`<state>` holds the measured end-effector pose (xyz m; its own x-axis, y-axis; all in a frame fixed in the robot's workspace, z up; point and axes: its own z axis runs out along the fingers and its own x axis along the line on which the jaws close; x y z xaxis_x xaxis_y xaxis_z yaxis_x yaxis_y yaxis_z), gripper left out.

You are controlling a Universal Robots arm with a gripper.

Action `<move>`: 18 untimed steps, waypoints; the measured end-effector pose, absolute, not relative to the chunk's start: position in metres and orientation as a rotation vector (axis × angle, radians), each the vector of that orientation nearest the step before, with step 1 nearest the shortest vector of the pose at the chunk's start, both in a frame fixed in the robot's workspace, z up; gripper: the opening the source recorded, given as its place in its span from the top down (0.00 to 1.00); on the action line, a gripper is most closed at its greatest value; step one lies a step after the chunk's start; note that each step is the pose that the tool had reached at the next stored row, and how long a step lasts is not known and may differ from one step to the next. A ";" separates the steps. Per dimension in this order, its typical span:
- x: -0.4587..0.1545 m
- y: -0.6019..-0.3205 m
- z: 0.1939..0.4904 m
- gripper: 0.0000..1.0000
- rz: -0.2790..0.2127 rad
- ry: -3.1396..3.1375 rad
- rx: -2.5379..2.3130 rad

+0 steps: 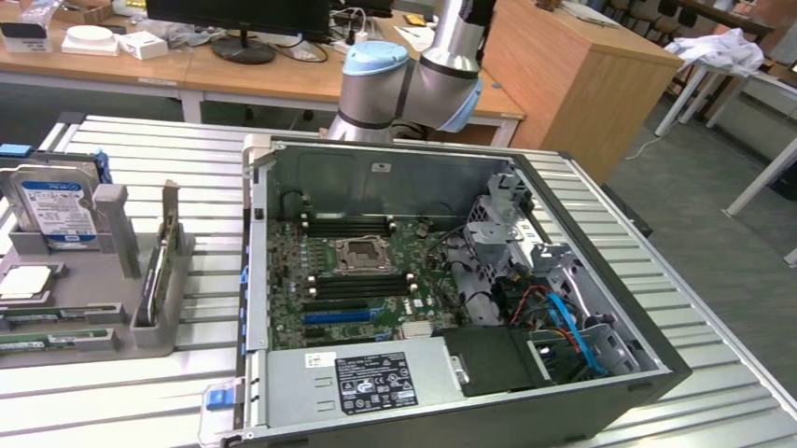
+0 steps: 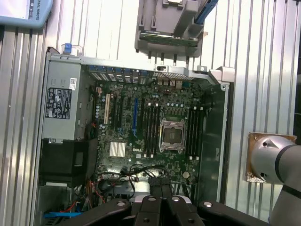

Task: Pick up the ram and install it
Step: 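Press down the ram until it locks into place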

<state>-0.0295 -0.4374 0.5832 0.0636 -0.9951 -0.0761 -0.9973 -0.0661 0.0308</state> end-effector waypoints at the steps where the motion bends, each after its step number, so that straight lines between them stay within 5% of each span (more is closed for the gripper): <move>1: -0.029 -0.437 0.583 0.90 0.119 2.126 -2.269; 18: -0.029 -0.437 0.557 0.90 0.119 2.126 -2.269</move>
